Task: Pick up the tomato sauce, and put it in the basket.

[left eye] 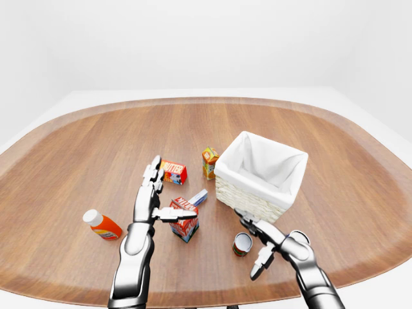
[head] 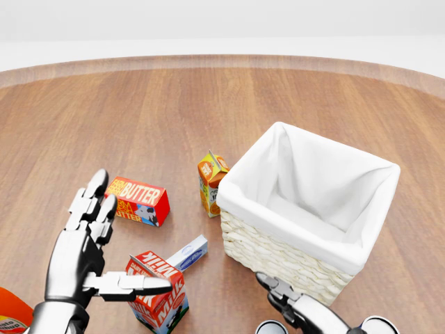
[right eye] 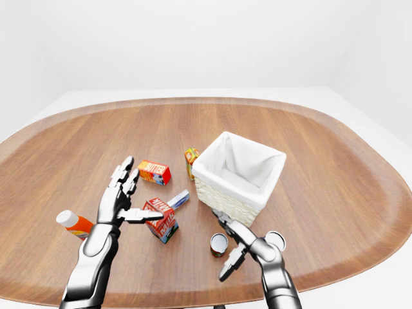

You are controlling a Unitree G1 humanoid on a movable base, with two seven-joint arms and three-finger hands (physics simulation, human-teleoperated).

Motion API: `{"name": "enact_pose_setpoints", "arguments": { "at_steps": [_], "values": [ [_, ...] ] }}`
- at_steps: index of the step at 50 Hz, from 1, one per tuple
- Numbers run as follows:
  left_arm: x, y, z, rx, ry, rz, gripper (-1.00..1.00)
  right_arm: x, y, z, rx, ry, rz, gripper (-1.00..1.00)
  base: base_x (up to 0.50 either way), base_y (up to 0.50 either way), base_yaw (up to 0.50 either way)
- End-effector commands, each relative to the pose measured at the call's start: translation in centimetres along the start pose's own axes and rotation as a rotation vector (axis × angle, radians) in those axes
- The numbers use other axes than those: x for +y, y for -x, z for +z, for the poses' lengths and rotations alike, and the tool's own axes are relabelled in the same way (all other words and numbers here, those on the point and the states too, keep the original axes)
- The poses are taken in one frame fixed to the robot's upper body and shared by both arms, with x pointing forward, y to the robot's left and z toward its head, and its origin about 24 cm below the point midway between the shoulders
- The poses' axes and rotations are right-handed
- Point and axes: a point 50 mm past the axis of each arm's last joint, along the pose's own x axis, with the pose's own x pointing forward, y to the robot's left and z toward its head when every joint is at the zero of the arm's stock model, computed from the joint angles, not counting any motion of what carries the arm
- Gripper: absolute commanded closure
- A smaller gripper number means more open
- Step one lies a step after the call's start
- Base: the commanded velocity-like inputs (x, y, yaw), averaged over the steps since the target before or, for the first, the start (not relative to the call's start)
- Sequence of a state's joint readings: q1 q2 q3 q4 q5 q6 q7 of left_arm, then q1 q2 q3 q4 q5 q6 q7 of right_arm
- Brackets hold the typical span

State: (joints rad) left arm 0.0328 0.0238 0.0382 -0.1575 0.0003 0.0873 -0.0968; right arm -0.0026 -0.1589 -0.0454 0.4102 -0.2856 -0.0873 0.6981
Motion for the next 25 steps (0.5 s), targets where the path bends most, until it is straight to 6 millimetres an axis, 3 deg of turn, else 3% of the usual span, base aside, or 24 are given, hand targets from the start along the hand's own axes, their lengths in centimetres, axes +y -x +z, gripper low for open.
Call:
{"name": "enact_pose_setpoints", "arguments": {
  "at_steps": [1, 25],
  "values": [
    [0.0, 0.0, 0.1, -0.003, -0.001, -0.001, -0.91, -0.1, 0.0, 0.2, -0.003, 0.011, -0.003, -1.00, 0.00, 0.00, 0.00],
    [-0.1, 0.1, 0.0, -0.001, -0.001, -0.003, -0.92, -0.6, -0.8, -1.7, 0.095, -0.032, -0.009, -1.00, 0.00, 0.00, 0.00]
  ]
}}
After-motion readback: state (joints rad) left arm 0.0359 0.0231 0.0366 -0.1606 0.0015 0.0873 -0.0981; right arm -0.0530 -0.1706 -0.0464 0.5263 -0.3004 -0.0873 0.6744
